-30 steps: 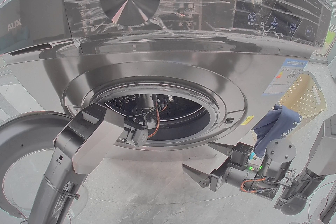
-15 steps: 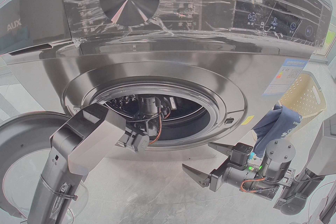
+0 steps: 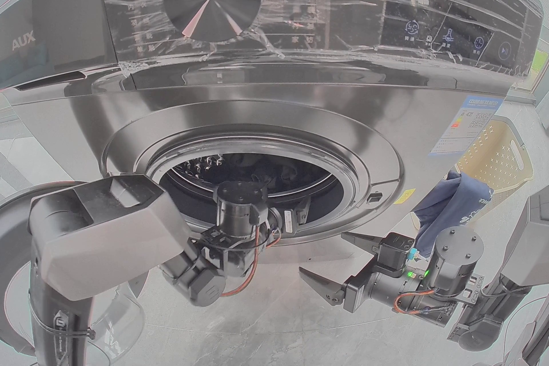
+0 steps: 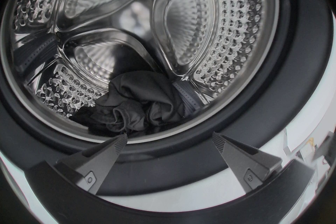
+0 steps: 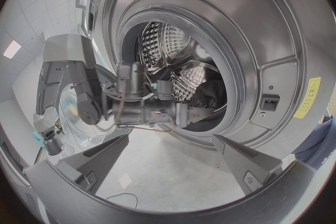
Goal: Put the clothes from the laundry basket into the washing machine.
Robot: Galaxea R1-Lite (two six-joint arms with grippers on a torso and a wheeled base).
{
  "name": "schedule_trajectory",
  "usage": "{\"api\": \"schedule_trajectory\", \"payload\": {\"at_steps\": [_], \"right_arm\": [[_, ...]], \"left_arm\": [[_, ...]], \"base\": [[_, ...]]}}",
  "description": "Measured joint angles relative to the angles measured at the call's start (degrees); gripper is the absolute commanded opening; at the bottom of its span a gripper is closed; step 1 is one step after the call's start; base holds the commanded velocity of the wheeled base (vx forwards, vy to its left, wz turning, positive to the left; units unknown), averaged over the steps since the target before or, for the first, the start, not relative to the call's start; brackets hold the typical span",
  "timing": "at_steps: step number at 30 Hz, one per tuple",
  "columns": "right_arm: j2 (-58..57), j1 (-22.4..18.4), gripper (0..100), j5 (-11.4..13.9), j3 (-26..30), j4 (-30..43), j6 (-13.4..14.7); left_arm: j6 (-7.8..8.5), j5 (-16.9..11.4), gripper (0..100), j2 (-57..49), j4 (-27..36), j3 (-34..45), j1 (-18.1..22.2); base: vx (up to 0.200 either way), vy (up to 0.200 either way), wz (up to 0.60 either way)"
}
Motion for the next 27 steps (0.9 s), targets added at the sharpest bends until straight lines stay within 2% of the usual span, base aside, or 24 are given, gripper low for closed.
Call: {"api": "schedule_trajectory", "payload": {"at_steps": [9,19,27], "right_arm": [[-0.8,-0.4,100,-0.1,0.4,0.0,0.0],[-3.9,-0.8,100,-0.6,2.1,0.1,-0.1],[-9.8,-2.0,100,-1.1,6.4,0.4,-0.1]], "left_arm": [[1.18,-1.9,100,-10.0,-10.9,20.5,-4.2],[1.84,-2.1,100,-20.3,-20.2,37.7,-5.5],[3.84,-1.7,100,-26.8,-23.1,46.4,-5.7]], "base": [[0.0,0.0,0.0],[0.0,0.0,0.0],[-0.2,0.0,0.0]]}}
